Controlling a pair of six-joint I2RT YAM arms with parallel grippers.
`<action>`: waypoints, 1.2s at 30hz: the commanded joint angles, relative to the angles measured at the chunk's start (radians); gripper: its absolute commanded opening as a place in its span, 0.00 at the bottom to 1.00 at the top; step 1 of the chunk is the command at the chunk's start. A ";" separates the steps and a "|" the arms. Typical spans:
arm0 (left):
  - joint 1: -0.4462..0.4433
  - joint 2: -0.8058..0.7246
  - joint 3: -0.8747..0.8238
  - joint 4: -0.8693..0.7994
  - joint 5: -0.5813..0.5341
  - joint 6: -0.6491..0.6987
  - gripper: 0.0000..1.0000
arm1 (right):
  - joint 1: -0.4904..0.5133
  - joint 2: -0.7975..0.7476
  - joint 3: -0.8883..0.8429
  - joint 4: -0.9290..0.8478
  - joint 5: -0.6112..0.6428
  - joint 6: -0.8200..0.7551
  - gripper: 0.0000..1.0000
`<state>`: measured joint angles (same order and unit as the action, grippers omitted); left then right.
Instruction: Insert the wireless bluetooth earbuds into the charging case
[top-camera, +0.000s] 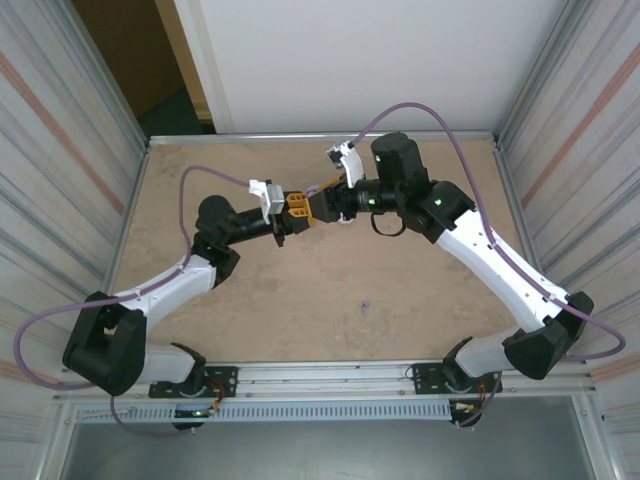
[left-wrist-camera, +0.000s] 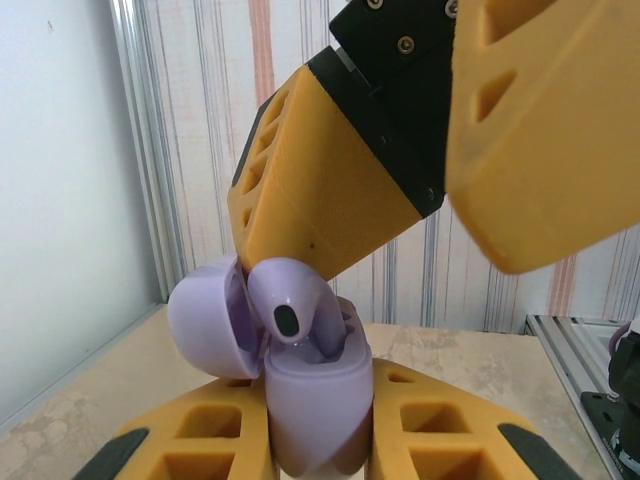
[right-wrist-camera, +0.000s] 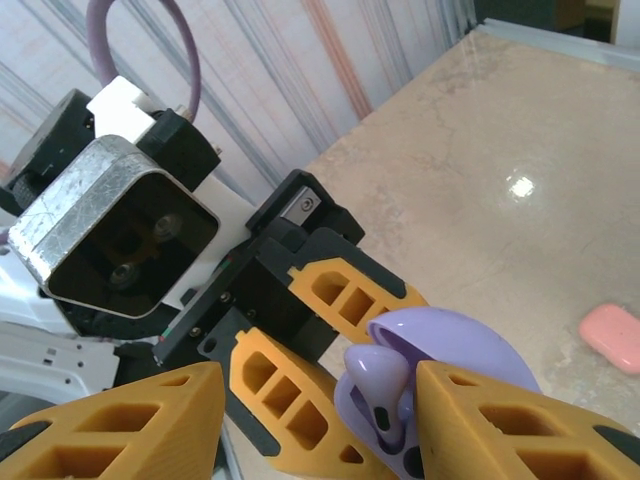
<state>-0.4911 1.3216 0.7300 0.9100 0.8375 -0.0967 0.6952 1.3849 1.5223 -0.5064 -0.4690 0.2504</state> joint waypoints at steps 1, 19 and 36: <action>-0.006 -0.026 0.005 0.049 0.021 0.018 0.00 | -0.006 -0.032 0.013 -0.028 0.062 -0.028 0.53; -0.014 -0.027 0.005 0.023 0.000 0.044 0.00 | 0.023 -0.063 0.024 -0.072 0.173 -0.036 0.36; -0.016 -0.021 0.009 0.012 0.006 0.050 0.00 | 0.067 0.021 0.118 -0.066 0.150 -0.066 0.25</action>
<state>-0.4999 1.3212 0.7300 0.9123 0.8368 -0.0700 0.7536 1.3922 1.6001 -0.5766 -0.3107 0.2077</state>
